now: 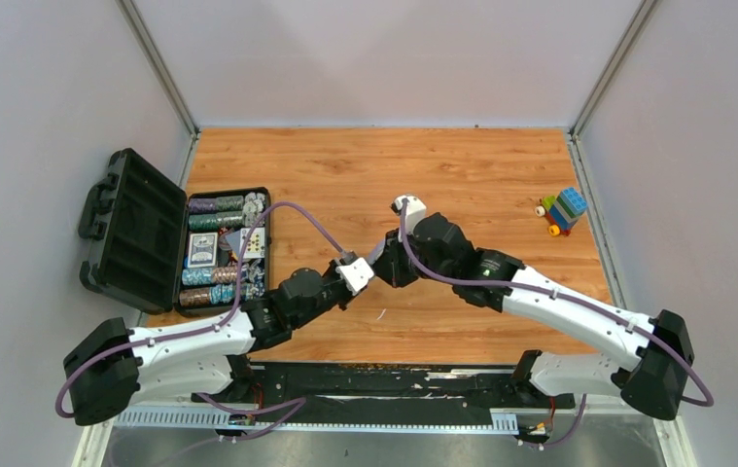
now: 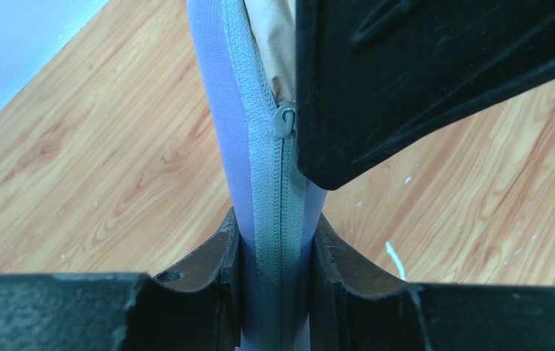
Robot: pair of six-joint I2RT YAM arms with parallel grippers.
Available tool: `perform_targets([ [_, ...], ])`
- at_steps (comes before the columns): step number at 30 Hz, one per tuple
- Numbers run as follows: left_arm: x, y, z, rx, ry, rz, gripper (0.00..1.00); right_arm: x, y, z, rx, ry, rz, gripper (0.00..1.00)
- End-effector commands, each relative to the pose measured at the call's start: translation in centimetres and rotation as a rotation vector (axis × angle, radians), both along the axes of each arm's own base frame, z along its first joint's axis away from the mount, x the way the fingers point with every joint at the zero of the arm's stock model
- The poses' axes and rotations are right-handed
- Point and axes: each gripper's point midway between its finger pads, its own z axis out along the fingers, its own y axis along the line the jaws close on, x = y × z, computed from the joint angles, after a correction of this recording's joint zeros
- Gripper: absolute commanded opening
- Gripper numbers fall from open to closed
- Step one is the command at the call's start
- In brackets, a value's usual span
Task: Put away the umbrella
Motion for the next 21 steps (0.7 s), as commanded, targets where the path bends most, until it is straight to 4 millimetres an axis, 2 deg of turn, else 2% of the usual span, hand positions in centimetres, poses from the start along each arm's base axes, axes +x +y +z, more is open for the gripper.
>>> perform_targets([
  [1,1.4,-0.1,3.6,-0.007,-0.087,0.042,0.01,-1.1,2.3,-0.1,-0.031,-0.029,0.146,0.00],
  [4,1.4,-0.1,3.4,0.006,-0.079,0.044,0.00,-1.3,3.2,-0.3,-0.049,-0.010,0.179,0.00],
  [8,1.5,0.7,2.8,0.043,-0.067,0.071,0.00,0.6,1.8,0.6,-0.094,-0.065,0.110,0.00],
  [10,1.5,1.4,2.0,0.085,-0.058,0.086,0.00,2.3,0.1,1.4,-0.127,-0.110,0.049,0.00],
  [13,1.1,2.6,0.5,0.145,-0.038,0.094,0.00,6.1,-4.4,2.3,-0.225,-0.186,-0.102,0.00],
  [15,0.7,3.3,-0.1,0.158,-0.039,0.090,0.00,7.6,-7.1,2.1,-0.251,-0.193,-0.163,0.00],
  [18,0.4,4.0,0.1,0.153,-0.044,0.094,0.00,8.5,-9.8,1.0,-0.259,-0.168,-0.192,0.00],
  [21,0.3,4.4,0.8,0.149,-0.059,0.097,0.00,8.2,-10.6,-0.8,-0.244,-0.127,-0.166,0.00],
])
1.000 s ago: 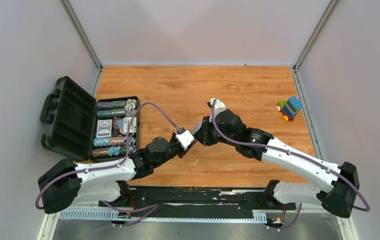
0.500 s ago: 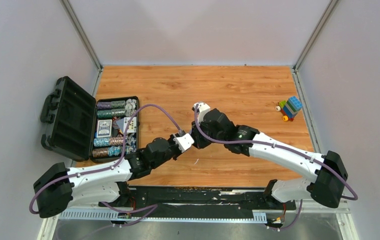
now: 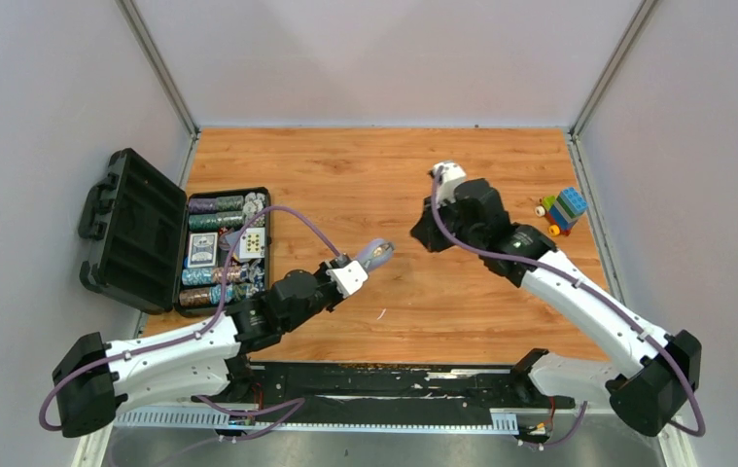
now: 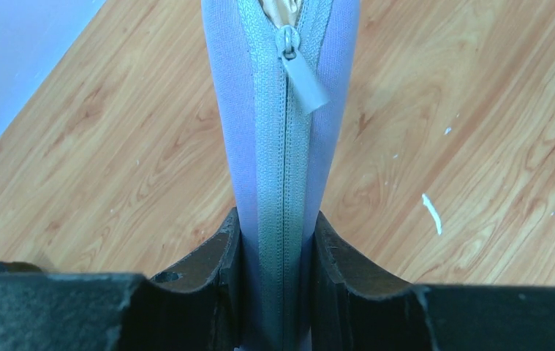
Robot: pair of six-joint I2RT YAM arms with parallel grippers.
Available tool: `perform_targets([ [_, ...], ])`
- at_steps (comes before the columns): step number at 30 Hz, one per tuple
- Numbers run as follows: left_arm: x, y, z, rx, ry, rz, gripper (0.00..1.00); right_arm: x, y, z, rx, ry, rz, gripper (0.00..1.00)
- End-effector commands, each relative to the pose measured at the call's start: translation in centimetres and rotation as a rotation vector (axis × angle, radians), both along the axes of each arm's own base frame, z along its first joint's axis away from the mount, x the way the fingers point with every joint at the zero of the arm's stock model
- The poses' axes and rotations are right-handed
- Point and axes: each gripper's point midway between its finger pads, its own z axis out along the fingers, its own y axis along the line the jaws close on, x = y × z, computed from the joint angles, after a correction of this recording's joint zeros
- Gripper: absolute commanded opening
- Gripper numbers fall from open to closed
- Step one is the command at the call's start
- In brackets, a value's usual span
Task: Put away the umbrella
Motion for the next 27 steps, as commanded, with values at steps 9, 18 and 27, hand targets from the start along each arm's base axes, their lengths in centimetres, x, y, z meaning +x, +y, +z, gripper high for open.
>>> perform_targets([
  [9,-0.5,0.6,4.8,-0.101,-0.098,-0.024,0.00,-0.6,-3.2,-0.4,0.089,-0.009,0.093,0.12],
  [18,-4.3,-2.2,7.0,-0.135,-0.138,-0.324,0.00,-5.7,-0.6,7.8,0.292,-0.270,0.403,0.86],
  [27,-7.7,-3.3,6.8,-0.068,-0.081,-0.546,0.00,-8.5,-0.4,4.0,0.186,-0.328,0.647,0.80],
])
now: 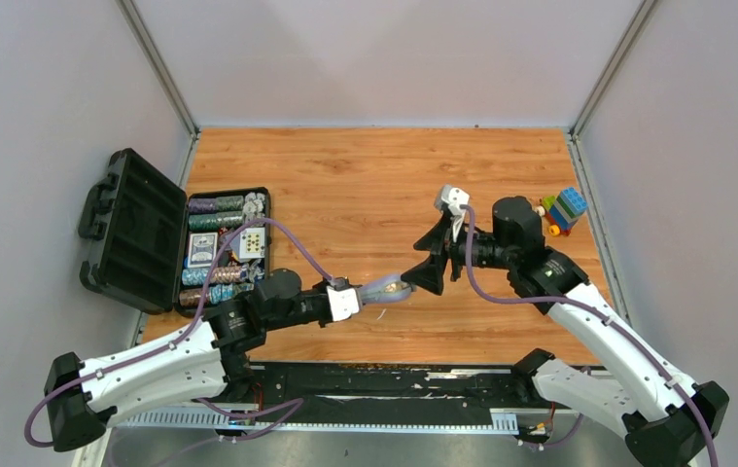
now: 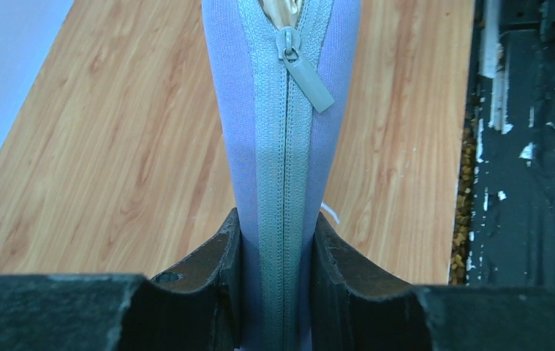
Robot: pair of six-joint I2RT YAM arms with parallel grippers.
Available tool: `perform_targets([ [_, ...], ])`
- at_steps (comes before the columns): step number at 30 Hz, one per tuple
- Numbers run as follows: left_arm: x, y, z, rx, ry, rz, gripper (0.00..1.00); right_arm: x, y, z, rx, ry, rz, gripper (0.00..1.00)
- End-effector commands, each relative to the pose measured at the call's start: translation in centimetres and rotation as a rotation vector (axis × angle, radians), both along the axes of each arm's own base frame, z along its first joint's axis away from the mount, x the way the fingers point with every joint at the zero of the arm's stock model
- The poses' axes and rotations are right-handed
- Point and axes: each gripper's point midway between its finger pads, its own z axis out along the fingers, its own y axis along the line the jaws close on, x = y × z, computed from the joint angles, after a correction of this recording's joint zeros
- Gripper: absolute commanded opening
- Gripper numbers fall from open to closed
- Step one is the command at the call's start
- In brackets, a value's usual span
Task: Put away the umbrella
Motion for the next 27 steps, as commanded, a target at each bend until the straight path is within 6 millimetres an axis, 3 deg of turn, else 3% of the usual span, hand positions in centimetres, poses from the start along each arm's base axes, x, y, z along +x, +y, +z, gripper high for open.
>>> perform_targets([
  [1,-1.3,-1.6,4.6,-0.088,-0.060,-0.124,0.00,-1.9,0.8,-0.3,0.003,-0.104,0.161,0.79],
  [9,-1.6,-2.2,4.6,-0.086,-0.039,-0.151,0.00,-2.6,2.1,-2.8,-0.022,-0.055,0.214,0.74],
  [13,-1.6,-2.3,5.4,-0.114,-0.055,-0.152,0.00,-2.4,2.2,-6.2,-0.126,-0.035,0.190,0.64],
  [16,-1.3,-2.2,6.0,-0.136,-0.059,-0.126,0.00,-3.6,2.0,-8.8,-0.164,-0.004,0.236,0.61],
  [21,-2.5,-2.5,9.1,-0.284,-0.087,-0.183,0.00,-4.5,2.1,-12.3,-0.242,-0.035,0.271,0.52],
  [27,-4.0,-3.2,10.7,-0.364,-0.089,-0.269,0.00,-7.6,3.9,-14.8,-0.300,-0.061,0.445,0.51],
])
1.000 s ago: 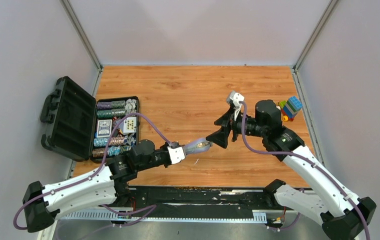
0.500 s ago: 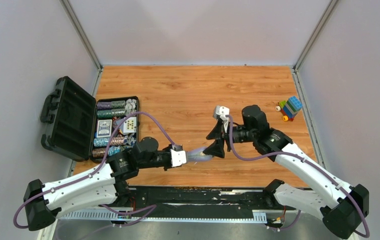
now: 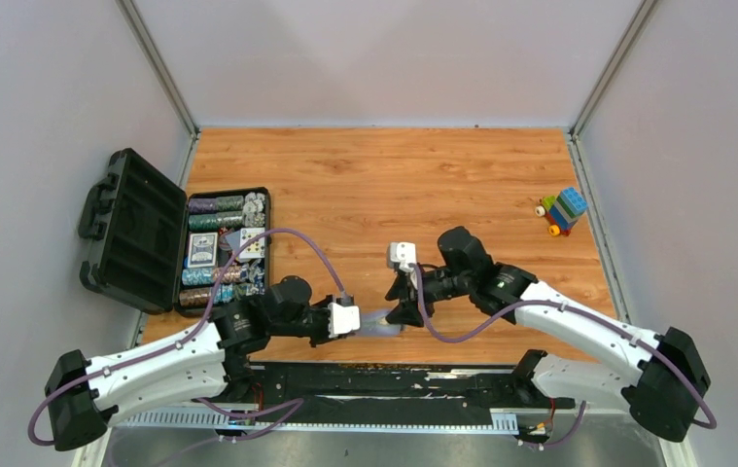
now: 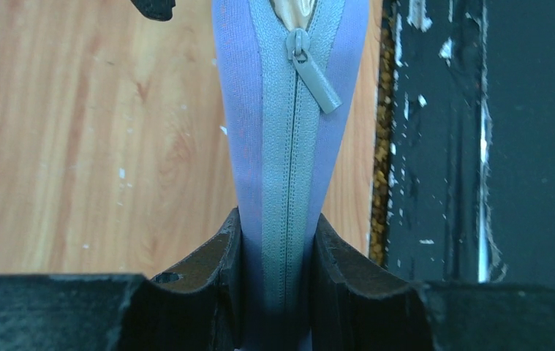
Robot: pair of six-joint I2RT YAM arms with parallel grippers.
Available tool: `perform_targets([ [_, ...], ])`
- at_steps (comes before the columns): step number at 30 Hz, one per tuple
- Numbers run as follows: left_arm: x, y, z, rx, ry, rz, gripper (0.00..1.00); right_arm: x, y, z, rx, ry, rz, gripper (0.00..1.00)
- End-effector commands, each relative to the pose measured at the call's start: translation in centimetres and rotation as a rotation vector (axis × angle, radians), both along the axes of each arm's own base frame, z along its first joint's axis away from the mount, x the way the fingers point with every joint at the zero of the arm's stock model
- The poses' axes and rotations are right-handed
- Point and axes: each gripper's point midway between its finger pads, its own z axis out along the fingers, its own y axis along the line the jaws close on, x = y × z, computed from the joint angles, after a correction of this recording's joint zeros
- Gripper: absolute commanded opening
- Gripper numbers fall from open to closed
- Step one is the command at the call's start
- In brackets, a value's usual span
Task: Put away the umbrella
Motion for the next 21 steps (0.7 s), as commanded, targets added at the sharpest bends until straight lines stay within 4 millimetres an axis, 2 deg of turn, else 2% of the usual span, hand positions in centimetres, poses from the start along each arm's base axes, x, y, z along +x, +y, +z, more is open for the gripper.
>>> perform_targets([
  [1,-0.2,-4.5,15.9,-0.538,-0.225,-0.123,0.00,-2.4,0.1,-5.5,-0.168,-0.024,0.117,0.51],
  [4,0.1,-4.8,15.3,-0.534,-0.219,-0.111,0.00,-3.4,0.4,-6.5,-0.196,0.003,0.178,0.47],
  [7,1.3,-4.6,13.6,-0.482,-0.222,-0.050,0.00,-2.4,0.7,-8.5,-0.225,0.003,0.135,0.27],
  [10,2.8,-4.1,10.9,-0.386,-0.225,0.020,0.01,-1.3,1.0,-10.6,-0.245,0.007,0.074,0.18],
  [14,3.8,-3.6,6.3,-0.225,-0.188,0.065,0.11,0.0,2.1,-11.2,-0.158,-0.051,0.010,0.19],
  [16,3.9,-3.8,4.6,-0.200,-0.155,0.075,0.19,-0.2,1.8,-12.6,-0.149,-0.054,0.005,0.20],
  [19,3.5,-4.1,3.1,-0.168,-0.103,0.068,0.38,-0.5,1.6,-14.3,-0.151,-0.028,-0.003,0.20],
  [21,3.3,-4.0,2.4,-0.154,-0.087,0.063,0.43,-0.7,1.6,-14.8,-0.138,-0.017,-0.010,0.21],
])
